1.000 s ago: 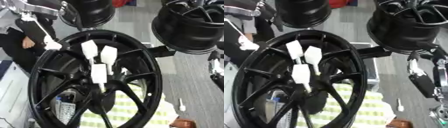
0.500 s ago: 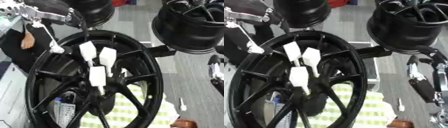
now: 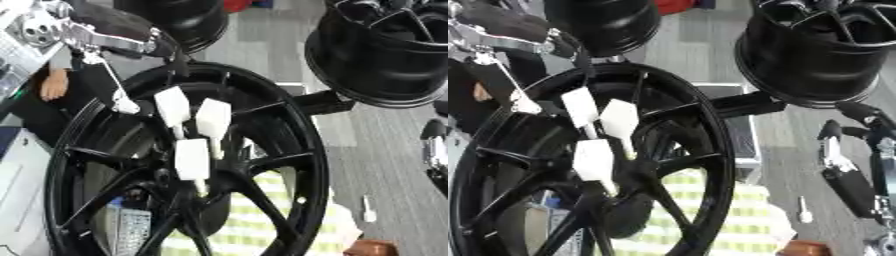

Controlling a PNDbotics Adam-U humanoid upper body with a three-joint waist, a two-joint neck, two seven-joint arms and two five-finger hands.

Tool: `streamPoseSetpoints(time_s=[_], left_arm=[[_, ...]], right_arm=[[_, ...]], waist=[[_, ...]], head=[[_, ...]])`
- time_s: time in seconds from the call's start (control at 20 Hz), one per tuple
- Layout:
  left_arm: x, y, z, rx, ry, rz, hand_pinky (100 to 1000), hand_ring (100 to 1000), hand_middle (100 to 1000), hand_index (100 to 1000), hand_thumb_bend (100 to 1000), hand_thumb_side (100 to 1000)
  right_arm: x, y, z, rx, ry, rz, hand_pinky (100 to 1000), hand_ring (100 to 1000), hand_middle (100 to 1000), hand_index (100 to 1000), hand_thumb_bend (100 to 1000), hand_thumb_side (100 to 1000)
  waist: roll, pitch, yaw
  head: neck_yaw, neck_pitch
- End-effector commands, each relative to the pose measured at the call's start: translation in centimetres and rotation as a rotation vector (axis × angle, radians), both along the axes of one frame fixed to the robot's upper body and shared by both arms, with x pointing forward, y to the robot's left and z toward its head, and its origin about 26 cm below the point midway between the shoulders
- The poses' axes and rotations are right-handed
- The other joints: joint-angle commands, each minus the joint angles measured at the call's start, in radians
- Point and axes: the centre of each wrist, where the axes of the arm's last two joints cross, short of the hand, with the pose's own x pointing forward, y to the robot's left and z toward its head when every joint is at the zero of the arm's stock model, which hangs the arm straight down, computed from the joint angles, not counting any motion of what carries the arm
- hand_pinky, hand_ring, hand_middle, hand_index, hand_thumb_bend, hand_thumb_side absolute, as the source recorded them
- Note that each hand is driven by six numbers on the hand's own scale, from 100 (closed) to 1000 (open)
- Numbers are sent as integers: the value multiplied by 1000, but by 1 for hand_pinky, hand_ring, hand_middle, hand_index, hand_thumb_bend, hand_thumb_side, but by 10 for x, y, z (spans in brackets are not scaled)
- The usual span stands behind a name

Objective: Pull the pin out of the wheel hub.

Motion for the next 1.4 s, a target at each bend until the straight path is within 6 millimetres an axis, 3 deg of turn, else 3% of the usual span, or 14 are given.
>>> streamPoseSetpoints(time_s=[0.05, 0.85, 1.4], left_arm=[[0, 0, 7, 78, -11, -38, 843, 830, 815, 881, 332, 189], [14, 2, -15, 120, 37, -18, 836, 821, 800, 862, 264, 110], [11, -4, -17, 104, 66, -48, 793, 737, 668, 756, 132, 100]], right_arm=[[0, 1, 8, -2, -28, 10, 734, 852, 794, 813, 100, 688], [2, 4, 9, 23, -41, 17, 734, 855, 797, 815, 100, 686], [1, 5, 8, 38, -38, 11, 734, 856, 798, 817, 100, 688]], waist=[[2, -14, -3], [8, -3, -17], [8, -4, -18]], head=[[8, -16], [21, -24], [23, -21]])
